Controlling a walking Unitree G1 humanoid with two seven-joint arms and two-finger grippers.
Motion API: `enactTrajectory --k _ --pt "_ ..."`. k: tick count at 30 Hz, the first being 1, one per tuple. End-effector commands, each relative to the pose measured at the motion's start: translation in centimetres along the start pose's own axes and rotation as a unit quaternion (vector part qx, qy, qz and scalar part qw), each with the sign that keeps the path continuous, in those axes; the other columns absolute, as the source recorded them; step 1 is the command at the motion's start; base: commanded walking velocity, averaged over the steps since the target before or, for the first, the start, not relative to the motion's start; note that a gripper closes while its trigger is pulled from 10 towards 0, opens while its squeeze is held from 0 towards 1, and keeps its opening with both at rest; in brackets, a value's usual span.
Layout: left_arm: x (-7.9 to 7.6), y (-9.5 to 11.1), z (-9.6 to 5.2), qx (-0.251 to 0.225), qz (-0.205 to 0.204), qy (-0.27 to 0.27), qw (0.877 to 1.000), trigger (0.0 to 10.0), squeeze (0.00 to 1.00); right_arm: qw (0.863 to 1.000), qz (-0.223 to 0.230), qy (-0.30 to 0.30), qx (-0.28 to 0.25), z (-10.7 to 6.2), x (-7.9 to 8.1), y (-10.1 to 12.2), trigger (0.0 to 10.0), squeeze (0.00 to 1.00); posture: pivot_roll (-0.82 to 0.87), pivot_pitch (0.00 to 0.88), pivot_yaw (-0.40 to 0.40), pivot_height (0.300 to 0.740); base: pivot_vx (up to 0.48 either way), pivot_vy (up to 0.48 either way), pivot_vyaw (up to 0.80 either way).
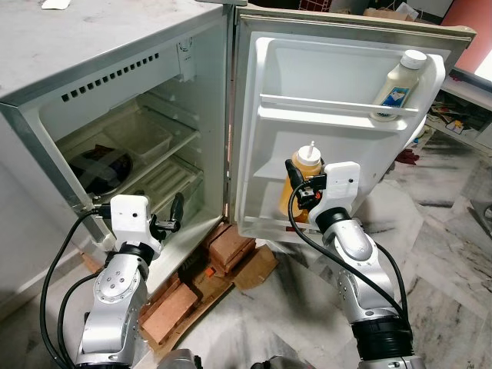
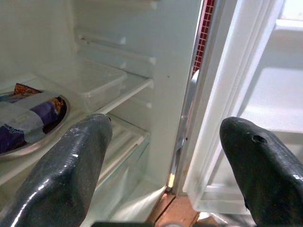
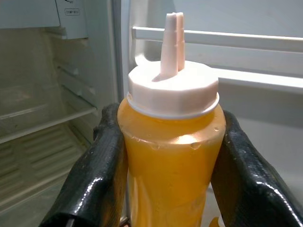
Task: Restocking fridge
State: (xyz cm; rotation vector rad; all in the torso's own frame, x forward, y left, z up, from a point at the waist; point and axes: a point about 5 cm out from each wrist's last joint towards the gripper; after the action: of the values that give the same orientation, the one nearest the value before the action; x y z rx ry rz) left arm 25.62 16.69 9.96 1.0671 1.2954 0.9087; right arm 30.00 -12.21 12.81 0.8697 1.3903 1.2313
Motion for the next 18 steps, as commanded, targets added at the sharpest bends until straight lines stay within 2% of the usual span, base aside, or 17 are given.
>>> enactTrajectory --k 1,13,18 --pt "-0.48 0.29 0.0 -0.005 -0.014 -0.01 1.0 10.0 0.0 1.0 -0.007 -0.003 -0.011 0.24 -0.19 0.43 10.0 0.0 0.11 0.041 -0.09 0.74 0.0 0.0 0.0" --pt "-0.42 0.3 0.25 -0.007 -0.006 0.001 1.0 10.0 0.0 1.0 -0.007 0.0 -0.013 0.38 -0.12 0.42 10.0 0.0 0.11 0.046 -0.094 0.74 0.0 0.0 0.0" --pt "-0.38 0.37 0.33 -0.011 -0.004 0.005 1.0 10.0 0.0 1.0 -0.006 0.002 -0.013 0.43 -0.11 0.4 10.0 0.0 0.11 0.044 -0.096 0.713 0.0 0.0 0.0"
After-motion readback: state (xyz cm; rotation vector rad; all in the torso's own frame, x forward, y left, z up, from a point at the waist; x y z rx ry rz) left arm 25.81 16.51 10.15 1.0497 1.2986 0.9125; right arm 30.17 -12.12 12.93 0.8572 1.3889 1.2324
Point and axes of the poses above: a point about 5 cm out from each wrist's last joint towards the gripper, its own z axis pointing out of the wrist towards the gripper, its own y axis along the axis of the wrist's last joint, x = y × z, and after that the axes turned 15 degrees about -z, right-handed
